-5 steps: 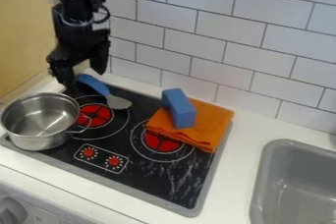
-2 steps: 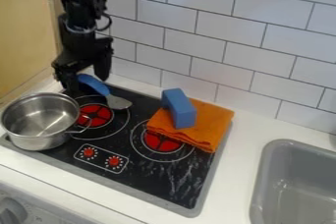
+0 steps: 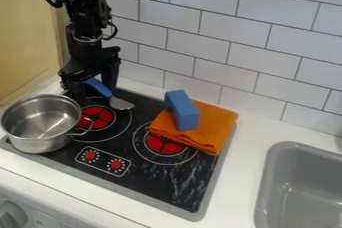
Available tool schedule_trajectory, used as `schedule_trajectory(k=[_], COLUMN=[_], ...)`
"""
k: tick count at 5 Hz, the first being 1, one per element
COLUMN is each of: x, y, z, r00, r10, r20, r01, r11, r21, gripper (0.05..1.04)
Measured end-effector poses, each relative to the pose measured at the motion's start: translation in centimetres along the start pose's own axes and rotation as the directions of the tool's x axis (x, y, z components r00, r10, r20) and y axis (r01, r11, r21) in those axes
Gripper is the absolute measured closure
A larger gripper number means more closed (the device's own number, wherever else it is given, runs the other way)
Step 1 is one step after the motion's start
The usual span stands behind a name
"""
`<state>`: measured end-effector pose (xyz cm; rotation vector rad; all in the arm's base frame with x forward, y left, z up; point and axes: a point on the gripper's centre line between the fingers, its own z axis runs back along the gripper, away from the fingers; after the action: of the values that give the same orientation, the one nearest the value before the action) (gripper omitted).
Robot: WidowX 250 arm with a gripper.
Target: Move the blue spoon to the bottom right of the cooktop
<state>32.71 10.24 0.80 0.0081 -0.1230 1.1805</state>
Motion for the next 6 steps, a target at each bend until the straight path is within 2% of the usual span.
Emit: schedule_trajectory(k=[1, 3, 4, 6], x=[-0.06, 0.03, 0.07, 0.14], y=[-0.01, -0.03, 0.00, -0.04], z=[-0.36, -0.41, -0.41, -0.41], r00=[1.000, 1.000, 1.000, 1.000], r10=[-0.007, -0.010, -0.012, -0.010], r20=[-0.006, 0.000, 0.002, 0.007], r01=[0.007, 0.010, 0.012, 0.010], r11=[1.000, 1.000, 1.000, 1.000], r21=[-0.001, -0.002, 0.000, -0.003], gripper=[0.143, 0.721, 0.770, 0.771])
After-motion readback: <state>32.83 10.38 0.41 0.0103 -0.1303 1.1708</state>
